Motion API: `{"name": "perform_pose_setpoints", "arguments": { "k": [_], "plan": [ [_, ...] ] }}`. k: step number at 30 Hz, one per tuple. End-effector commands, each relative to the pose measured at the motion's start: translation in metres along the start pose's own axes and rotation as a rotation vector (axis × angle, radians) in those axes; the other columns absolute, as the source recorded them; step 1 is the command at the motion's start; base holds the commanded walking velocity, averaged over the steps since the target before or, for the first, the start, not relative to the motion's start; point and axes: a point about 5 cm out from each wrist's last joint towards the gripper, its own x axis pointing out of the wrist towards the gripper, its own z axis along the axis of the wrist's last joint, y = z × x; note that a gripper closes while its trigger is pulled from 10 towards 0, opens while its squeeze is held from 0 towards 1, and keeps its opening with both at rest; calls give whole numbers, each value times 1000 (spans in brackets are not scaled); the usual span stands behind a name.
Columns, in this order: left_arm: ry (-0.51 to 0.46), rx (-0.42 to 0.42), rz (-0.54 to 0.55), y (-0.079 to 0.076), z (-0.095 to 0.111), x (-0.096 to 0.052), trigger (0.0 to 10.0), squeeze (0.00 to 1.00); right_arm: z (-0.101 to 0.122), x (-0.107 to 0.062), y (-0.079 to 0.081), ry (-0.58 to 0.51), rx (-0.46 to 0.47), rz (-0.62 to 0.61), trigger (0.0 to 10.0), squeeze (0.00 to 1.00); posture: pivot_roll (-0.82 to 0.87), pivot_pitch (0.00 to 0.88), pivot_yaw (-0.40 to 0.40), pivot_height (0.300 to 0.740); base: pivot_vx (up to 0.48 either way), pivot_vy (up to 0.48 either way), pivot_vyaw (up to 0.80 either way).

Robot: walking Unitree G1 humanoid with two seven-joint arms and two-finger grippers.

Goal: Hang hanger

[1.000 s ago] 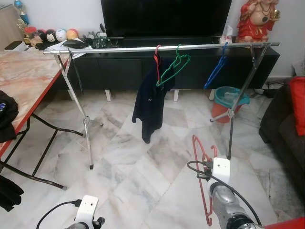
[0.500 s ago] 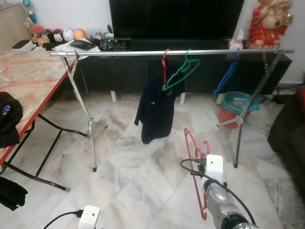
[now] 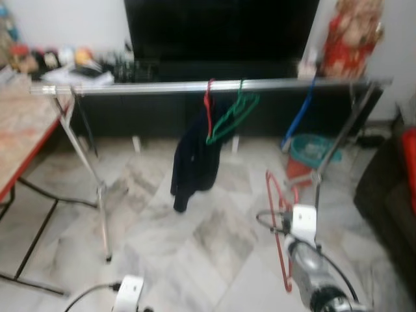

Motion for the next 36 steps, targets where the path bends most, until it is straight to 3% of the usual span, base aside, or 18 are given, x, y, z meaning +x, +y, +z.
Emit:
{"name": "perform_pose_setpoints", "arguments": {
  "k": [1,29,36],
  "plan": [
    [20,9,6,4,-3,-1,10000,0,7,2,9,-25,-6,24,10000,0,92,0,-5,740,480,0,0],
    [31,18,-7,0,-7,-1,10000,0,9,3,13,-27,-17,29,10000,0,97,0,-3,740,480,0,0],
    [36,24,-6,1,-9,-2,10000,0,12,3,13,-34,-14,21,10000,0,97,0,-3,740,72,0,0]
  ]
}}
